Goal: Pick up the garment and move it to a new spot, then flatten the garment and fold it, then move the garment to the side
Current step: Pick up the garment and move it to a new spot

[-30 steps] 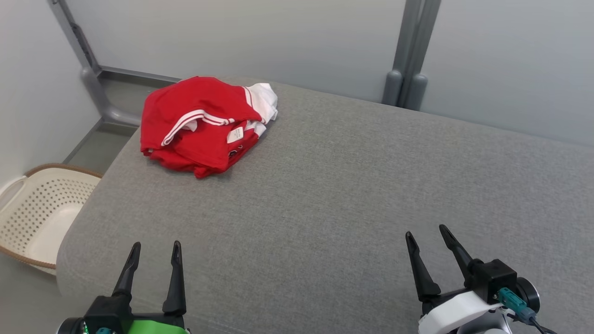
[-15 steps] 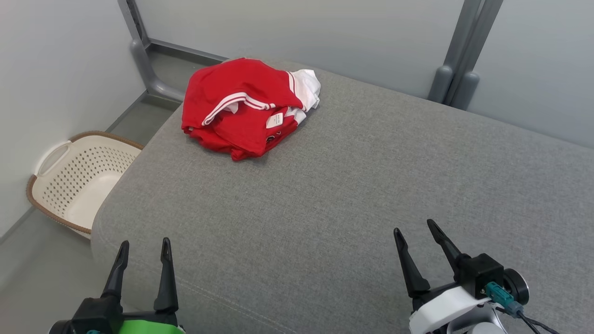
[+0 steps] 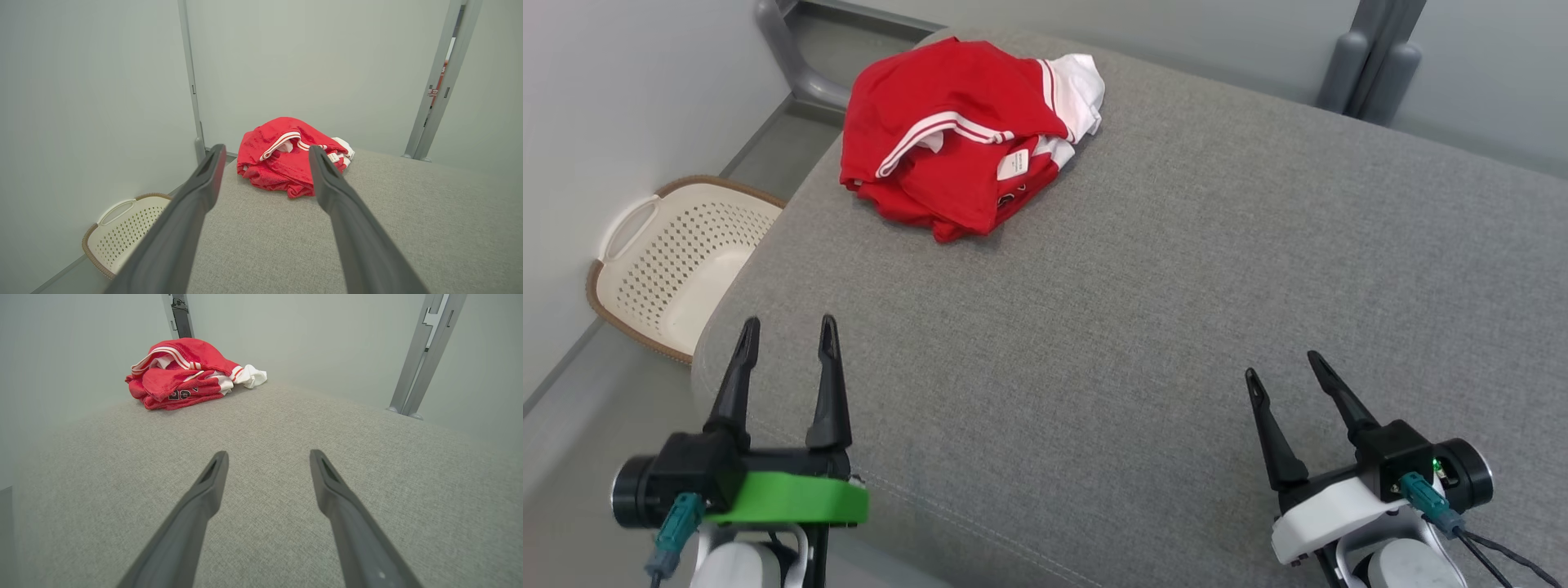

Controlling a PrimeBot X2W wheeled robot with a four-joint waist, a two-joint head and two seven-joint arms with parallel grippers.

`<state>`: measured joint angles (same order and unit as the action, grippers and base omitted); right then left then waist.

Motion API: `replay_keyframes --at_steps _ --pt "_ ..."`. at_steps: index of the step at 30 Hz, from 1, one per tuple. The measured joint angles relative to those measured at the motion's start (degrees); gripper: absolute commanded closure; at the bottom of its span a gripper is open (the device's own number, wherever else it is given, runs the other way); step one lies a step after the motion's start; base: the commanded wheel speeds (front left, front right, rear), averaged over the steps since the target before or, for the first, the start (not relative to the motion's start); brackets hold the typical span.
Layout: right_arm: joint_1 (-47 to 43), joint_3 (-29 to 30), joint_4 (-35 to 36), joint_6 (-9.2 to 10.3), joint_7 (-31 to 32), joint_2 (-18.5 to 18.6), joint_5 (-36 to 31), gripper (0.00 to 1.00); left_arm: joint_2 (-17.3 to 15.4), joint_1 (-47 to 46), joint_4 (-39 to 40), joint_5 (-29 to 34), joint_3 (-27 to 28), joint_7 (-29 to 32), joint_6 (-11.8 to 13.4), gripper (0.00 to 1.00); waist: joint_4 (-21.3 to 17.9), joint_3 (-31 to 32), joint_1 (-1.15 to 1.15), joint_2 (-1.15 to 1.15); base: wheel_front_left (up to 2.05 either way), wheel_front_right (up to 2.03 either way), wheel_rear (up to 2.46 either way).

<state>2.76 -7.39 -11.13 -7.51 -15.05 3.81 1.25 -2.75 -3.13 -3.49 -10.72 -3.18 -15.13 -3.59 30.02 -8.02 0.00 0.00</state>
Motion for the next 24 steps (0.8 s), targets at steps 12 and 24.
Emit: replay_keyframes --at_steps 12,24 --pt "5.1 4.1 4.9 -0.02 0.0 6.7 -1.8 0.00 -3.1 -26.8 -14.4 4.7 4.5 0.0 -2.0 0.00 -1.9 -10.5 0.00 0.00 0.00 0.00 0.00" --pt "8.5 5.8 14.7 -0.02 0.0 13.5 -0.5 0.00 -8.8 -59.1 -46.5 -4.0 5.1 15.2 -3.7 0.00 -6.3 -21.6 0.01 0.00 0.00 0.00 0.00"
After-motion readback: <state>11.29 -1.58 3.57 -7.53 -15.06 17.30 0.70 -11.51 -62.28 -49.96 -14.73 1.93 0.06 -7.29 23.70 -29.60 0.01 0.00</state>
